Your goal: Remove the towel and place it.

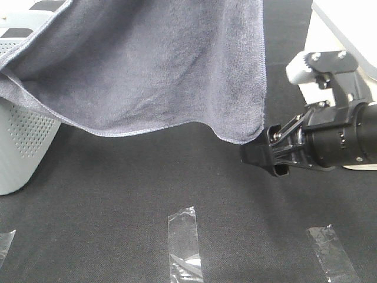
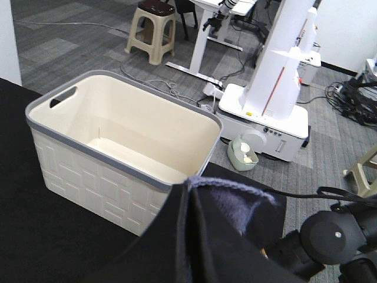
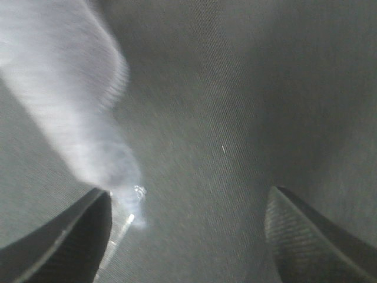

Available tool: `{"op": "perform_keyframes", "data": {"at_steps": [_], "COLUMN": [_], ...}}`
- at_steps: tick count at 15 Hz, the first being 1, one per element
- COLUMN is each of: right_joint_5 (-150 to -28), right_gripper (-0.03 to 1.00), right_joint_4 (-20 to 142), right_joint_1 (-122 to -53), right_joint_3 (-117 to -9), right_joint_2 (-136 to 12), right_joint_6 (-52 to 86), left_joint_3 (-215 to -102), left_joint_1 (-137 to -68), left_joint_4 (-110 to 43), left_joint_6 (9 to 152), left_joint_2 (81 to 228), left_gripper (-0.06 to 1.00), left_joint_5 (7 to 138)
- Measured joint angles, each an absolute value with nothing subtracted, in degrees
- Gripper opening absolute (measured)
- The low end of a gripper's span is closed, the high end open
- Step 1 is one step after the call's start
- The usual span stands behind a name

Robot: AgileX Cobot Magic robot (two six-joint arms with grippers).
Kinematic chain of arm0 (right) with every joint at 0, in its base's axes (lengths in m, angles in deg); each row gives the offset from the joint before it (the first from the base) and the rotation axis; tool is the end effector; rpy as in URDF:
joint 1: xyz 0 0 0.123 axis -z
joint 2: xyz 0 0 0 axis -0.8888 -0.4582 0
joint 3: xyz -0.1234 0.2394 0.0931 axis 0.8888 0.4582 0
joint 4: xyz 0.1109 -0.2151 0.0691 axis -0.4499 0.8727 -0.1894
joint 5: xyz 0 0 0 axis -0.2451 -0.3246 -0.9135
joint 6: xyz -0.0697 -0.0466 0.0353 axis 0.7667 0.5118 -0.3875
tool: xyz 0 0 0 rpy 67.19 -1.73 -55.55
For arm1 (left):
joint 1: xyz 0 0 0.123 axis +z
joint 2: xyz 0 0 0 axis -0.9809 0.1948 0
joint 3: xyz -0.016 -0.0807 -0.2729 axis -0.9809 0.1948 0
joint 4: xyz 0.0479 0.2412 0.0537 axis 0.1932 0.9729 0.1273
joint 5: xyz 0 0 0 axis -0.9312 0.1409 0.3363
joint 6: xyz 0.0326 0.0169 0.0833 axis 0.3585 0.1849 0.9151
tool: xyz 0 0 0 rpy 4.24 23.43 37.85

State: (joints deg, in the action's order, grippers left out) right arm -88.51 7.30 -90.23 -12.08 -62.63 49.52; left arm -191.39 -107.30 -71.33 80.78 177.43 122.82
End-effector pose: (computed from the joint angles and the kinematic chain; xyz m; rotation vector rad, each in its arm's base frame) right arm 0.1994 0.1174 0.1996 -0.5155 2.3124 0.4368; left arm 0.2903 -0.2237 0.4871 0.8998 1.7433 -1.0143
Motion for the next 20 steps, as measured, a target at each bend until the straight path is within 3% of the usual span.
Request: {"op": "perform_keyframes", "data": {"at_steps": [11, 15, 20], "right_joint_5": [-89.7, -94.5, -92.4], "right_gripper": [0.7, 0.88, 0.88], "right_joint_4": [7.2, 7.4, 7.3], "right_joint_1": [-90.2, -90.3, -90.4], "right_joint_3": [-15.1, -15.2, -17.0], "right_joint_2": [-62.7, -62.7, -62.7], "right_joint_6": [49.5, 49.5, 49.5], "left_joint_3": [-191.4, -191.4, -191.4], "left_joint_1": [-107.3, -107.3, -107.3], "left_joint_4": [-71.5, -71.5, -71.5], "left_joint_6": [81.9, 82.1, 82.1], "left_joint_2": [177.2, 177.2, 177.2], "left_gripper": [0.0, 0.0, 0.0], "left_joint_5": [123.4, 123.4, 123.4]}}
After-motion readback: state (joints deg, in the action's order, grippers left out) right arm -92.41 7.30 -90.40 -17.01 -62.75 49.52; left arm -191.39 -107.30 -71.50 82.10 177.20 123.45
